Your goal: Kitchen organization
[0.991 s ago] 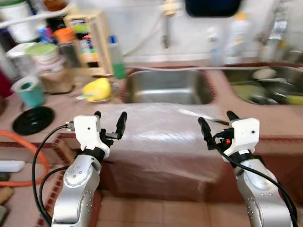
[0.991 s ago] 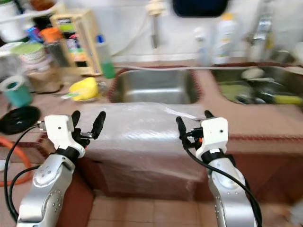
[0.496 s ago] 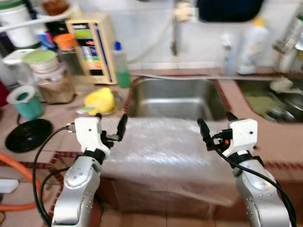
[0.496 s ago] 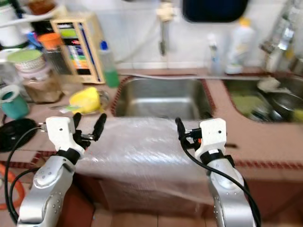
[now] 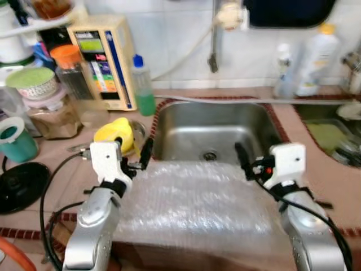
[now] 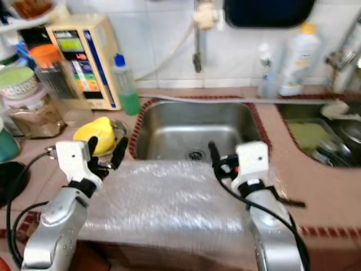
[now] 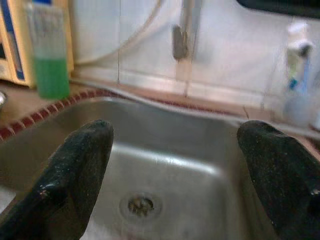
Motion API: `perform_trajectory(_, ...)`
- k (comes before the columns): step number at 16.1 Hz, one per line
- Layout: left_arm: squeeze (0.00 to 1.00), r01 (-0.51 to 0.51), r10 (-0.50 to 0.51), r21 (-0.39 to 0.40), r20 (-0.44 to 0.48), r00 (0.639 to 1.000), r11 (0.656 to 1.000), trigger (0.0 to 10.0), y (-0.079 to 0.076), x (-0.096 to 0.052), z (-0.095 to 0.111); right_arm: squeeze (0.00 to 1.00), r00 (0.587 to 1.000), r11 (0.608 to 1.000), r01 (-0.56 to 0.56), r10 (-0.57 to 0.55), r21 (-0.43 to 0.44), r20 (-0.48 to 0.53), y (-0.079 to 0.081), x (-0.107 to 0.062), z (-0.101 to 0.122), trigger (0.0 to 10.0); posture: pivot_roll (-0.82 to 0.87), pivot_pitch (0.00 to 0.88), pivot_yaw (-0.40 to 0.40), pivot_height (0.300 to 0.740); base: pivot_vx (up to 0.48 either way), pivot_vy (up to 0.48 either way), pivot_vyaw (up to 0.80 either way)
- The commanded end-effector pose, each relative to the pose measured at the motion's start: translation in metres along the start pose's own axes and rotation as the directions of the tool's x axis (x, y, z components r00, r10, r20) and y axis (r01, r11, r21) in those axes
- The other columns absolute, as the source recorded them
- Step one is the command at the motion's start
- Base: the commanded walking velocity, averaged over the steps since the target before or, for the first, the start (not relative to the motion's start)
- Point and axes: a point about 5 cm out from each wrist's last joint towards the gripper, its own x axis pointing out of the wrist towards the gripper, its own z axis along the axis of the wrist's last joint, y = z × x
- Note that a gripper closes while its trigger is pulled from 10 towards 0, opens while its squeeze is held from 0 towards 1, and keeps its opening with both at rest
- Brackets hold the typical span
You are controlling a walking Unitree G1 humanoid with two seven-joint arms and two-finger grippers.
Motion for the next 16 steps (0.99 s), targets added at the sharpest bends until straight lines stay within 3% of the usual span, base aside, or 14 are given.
perform_trajectory(1, 0.00, -0.024, 0.024, 0.020, 0.007, 1.000, 1.000, 10.0, 0.0081, -0.0022, 0.0031, 0.00, 1.000, 1.000, -0.026, 0.026, 0.011, 0.009, 0.0078, 0.0011, 0.0020, 10.0, 0.03, 0.000, 0.063, 0.740, 0.000, 0.000, 0.00)
perform_trajectory(9, 0.00, -0.016, 0.016, 0.052, 0.000, 1.000, 0.999, 10.0, 0.0061, -0.0001, 0.0032, 0.00, 1.000, 1.000, -0.026, 0.026, 0.011, 0.005, 0.0081, 0.0006, 0.0013, 10.0, 0.03, 0.000, 0.069, 0.740, 0.000, 0.000, 0.00)
perform_trajectory(16, 0.00, -0.022, 0.022, 0.034, -0.016, 1.000, 0.999, 10.0, 0.0069, -0.0015, 0.0003, 0.00, 1.000, 1.000, -0.026, 0.026, 0.012, 0.002, 0.0081, 0.0002, 0.0006, 10.0, 0.03, 0.000, 0.067, 0.740, 0.000, -0.398, 0.00)
